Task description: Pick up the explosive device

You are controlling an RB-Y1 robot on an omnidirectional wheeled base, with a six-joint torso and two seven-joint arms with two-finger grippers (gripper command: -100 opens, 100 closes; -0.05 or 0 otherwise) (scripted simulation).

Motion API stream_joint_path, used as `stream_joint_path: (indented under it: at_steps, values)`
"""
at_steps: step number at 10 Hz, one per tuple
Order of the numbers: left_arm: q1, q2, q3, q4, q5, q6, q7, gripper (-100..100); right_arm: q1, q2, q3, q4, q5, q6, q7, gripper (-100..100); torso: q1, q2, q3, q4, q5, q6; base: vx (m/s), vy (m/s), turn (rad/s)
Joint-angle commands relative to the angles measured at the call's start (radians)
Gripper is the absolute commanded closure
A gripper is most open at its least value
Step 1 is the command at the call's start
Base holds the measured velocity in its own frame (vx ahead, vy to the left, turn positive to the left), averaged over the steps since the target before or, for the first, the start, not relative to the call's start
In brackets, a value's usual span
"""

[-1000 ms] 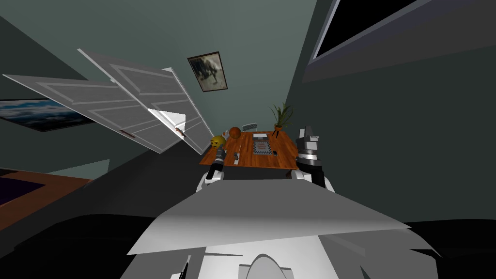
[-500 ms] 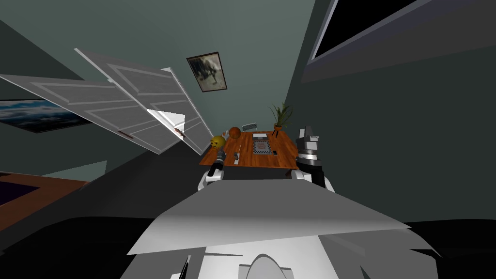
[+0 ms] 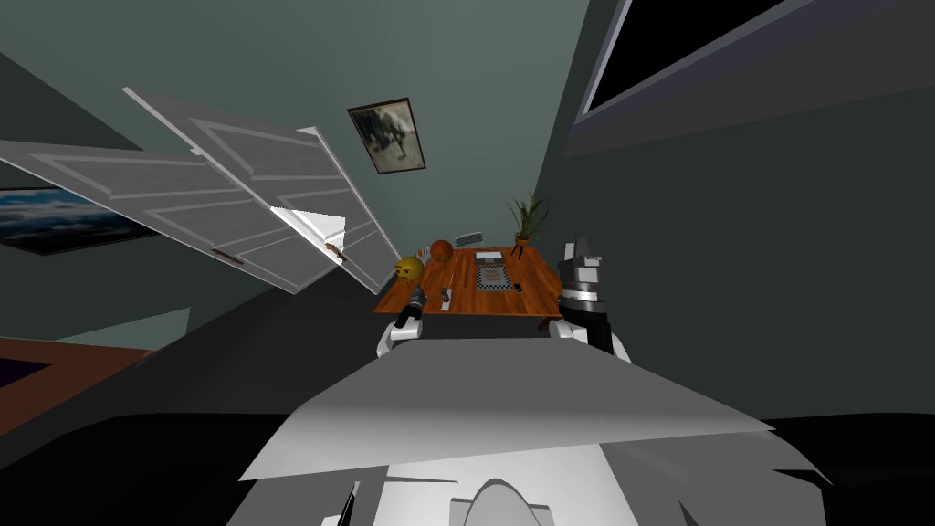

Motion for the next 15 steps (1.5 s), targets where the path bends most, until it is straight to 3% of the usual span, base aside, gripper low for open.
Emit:
stream_joint_path:
  at_steps: [1, 3, 4, 6, 7, 9, 10, 15]
  values:
    - [-0.004, 0.01, 0.002, 0.029, 0.006, -0.006, 0.007, -100, 0.0, 0.0, 0.0, 0.0, 0.0, 0.0, 0.0, 0, 0.0, 0.0, 0.0, 0.0, 0.0, 0.0, 0.004, 0.006, 0.009]
    - [-0.048, 0.005, 0.021, 0.1, 0.01, 0.064, 0.045, -100, 0.0, 0.0, 0.0, 0.0, 0.0, 0.0, 0.0, 0, 0.0, 0.0, 0.0, 0.0, 0.0, 0.0, 0.011, 0.015, -0.057]
    - [-0.048, 0.005, 0.021, 0.112, 0.01, 0.064, 0.045, -100, 0.0, 0.0, 0.0, 0.0, 0.0, 0.0, 0.0, 0, 0.0, -0.001, 0.0, 0.0, 0.0, 0.0, 0.014, 0.019, -0.024]
    - [-0.093, -0.001, 0.042, 0.175, 0.015, 0.132, 0.085, -100, 0.0, 0.0, 0.0, 0.0, 0.0, 0.0, 0.0, 0, 0.0, 0.0, 0.0, 0.0, 0.0, 0.0, 0.015, 0.02, -0.053]
    - [-0.093, -0.001, 0.042, 0.191, 0.015, 0.132, 0.085, -100, 0.0, 0.0, 0.0, 0.0, 0.0, 0.0, 0.0, 0, 0.001, -0.001, -0.001, 0.0, 0.0, 0.0, 0.016, 0.024, -0.025]
    - [-0.139, -0.008, 0.062, 0.255, 0.02, 0.197, 0.128, -100, 0.0, 0.0, 0.0, 0.0, 0.0, 0.0, 0.0, 0, 0.0, -0.001, 0.0, 0.0, 0.0, 0.0, 0.023, 0.025, -0.059]
    - [-0.139, -0.008, 0.062, 0.267, 0.02, 0.197, 0.128, -100, 0.0, 0.0, 0.0, 0.0, 0.0, 0.0, 0.0, 0, 0.001, -0.001, -0.001, 0.0, 0.0, 0.0, 0.023, 0.026, -0.025]
    - [-0.227, -0.026, 0.099, 0.401, 0.035, 0.314, 0.213, -100, 0.0, 0.0, 0.0, 0.0, 0.0, 0.0, 0.0, 0, 0.0, -0.001, -0.001, 0.0, 0.0, 0.0, 0.031, 0.021, -0.055]
